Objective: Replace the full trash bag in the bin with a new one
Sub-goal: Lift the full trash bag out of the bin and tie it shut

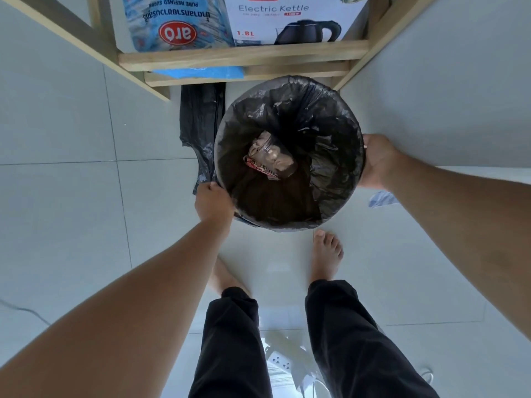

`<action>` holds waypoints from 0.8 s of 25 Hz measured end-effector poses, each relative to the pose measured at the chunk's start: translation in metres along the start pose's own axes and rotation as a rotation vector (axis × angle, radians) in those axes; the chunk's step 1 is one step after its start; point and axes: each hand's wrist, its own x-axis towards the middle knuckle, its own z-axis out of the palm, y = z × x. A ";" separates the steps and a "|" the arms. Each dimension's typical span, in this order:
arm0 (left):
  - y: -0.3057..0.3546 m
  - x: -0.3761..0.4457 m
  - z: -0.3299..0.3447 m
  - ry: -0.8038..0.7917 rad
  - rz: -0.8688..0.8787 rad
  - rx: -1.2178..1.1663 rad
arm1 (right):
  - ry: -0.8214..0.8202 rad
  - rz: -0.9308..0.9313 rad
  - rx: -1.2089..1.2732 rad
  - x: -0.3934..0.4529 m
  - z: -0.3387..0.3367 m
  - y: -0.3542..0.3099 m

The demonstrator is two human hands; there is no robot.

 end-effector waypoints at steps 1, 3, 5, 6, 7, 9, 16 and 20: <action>-0.002 -0.008 0.000 0.066 0.083 0.077 | -0.021 -0.037 -0.008 -0.002 0.010 0.018; -0.004 -0.027 0.004 0.150 0.141 0.079 | -0.027 0.020 0.107 0.003 -0.005 -0.013; -0.004 -0.045 0.009 0.167 0.080 -0.084 | -0.278 0.372 0.578 0.002 -0.059 -0.117; -0.004 -0.054 0.010 0.135 0.025 -0.210 | -0.396 0.625 0.746 -0.008 -0.089 -0.178; -0.002 -0.064 0.009 0.093 -0.020 -0.337 | -0.308 0.649 0.610 -0.031 -0.100 -0.211; 0.003 -0.076 0.005 0.008 -0.069 -0.509 | -0.456 0.645 0.746 -0.074 -0.114 -0.229; 0.014 -0.044 -0.031 -0.189 -0.235 -0.644 | -0.508 0.464 0.595 -0.068 -0.128 -0.251; 0.014 -0.019 -0.056 -0.162 -0.064 -0.312 | -0.616 0.436 0.575 -0.054 -0.129 -0.276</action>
